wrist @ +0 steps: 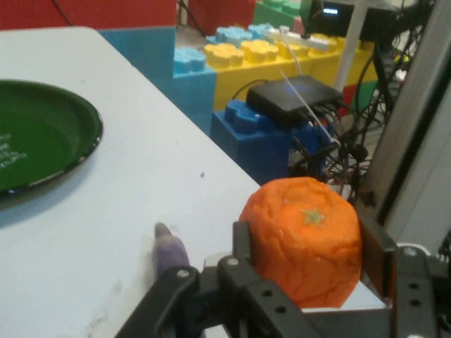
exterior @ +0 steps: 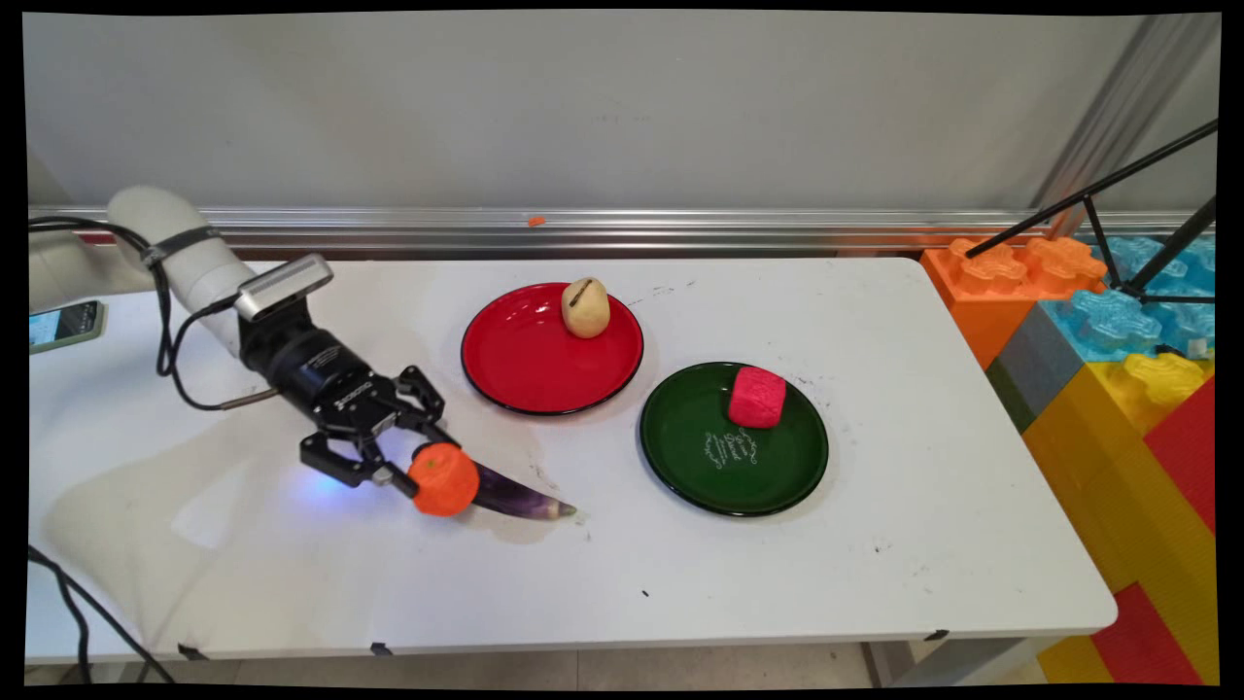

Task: Place the picked object on the table

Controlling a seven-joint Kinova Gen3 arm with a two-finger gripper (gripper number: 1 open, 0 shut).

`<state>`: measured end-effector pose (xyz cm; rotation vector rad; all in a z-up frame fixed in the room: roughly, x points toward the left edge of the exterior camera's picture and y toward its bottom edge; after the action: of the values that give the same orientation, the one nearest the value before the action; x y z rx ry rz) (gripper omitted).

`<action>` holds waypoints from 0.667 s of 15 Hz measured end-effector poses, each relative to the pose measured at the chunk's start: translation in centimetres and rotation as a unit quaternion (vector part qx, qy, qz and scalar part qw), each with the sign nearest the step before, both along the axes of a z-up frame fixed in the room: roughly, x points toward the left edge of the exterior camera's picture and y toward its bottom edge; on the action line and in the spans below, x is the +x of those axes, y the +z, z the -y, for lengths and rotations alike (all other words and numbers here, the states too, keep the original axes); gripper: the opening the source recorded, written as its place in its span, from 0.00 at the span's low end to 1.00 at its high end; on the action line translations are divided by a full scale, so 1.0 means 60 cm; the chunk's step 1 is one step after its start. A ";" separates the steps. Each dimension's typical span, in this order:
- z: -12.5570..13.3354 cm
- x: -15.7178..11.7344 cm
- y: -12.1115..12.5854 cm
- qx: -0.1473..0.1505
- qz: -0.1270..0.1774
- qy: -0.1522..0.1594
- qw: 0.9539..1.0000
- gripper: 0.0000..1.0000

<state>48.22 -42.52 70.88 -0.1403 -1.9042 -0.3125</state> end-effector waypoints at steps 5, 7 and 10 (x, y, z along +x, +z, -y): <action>-0.018 0.019 -0.031 0.005 0.011 -0.013 1.000 0.00; -0.022 0.020 -0.042 0.007 0.013 -0.015 1.000 0.00; -0.024 0.021 -0.059 0.009 0.017 -0.018 1.000 0.00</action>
<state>49.47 -41.09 67.34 -0.1586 -1.9331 -0.3582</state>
